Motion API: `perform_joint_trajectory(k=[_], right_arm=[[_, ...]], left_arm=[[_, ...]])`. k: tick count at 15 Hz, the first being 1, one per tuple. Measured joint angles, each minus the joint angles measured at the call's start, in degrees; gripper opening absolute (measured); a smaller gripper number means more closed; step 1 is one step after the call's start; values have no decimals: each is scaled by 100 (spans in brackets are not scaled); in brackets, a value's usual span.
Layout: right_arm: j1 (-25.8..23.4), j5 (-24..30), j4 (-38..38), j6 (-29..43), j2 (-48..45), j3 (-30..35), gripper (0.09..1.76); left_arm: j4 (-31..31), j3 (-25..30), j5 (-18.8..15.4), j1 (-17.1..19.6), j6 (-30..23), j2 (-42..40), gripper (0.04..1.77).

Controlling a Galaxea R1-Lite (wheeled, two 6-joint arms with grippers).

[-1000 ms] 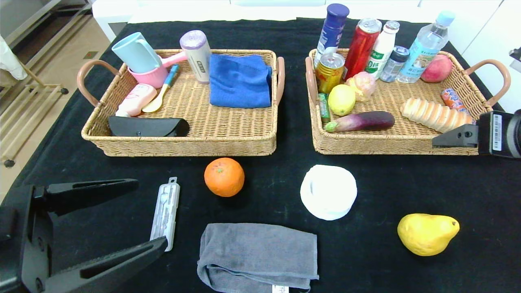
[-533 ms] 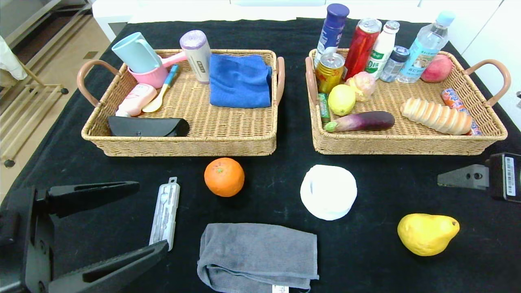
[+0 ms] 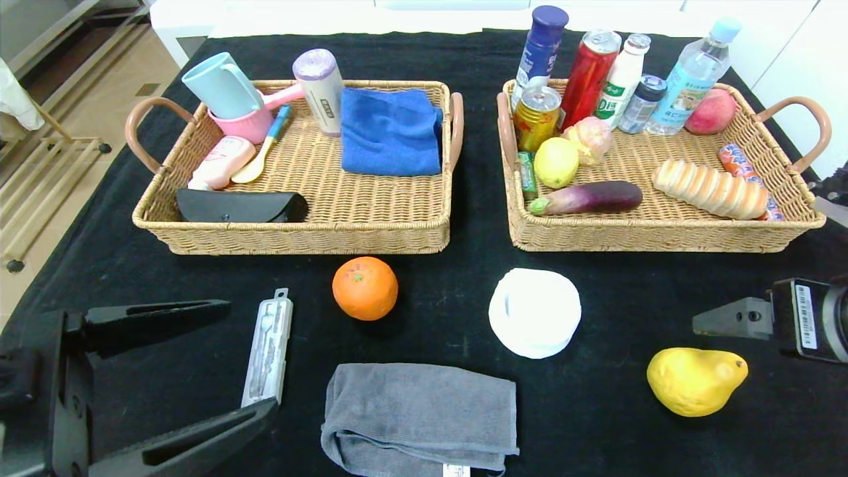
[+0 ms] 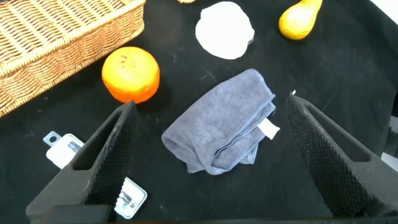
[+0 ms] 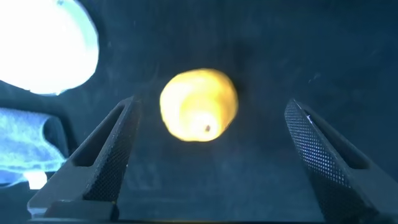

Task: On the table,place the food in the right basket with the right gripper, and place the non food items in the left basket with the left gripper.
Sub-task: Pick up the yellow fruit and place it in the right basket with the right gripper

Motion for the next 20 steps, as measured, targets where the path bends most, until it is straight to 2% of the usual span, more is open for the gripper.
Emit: perform_joint_trajectory(k=[8,20], right_arm=[[233,9,-171,323,373,596,170],[283,-9,-488,358,756,822,170]], left_arm=[[0,27,1,-2,63,-20,172],[-2,24,1,-6,89,-74,172]])
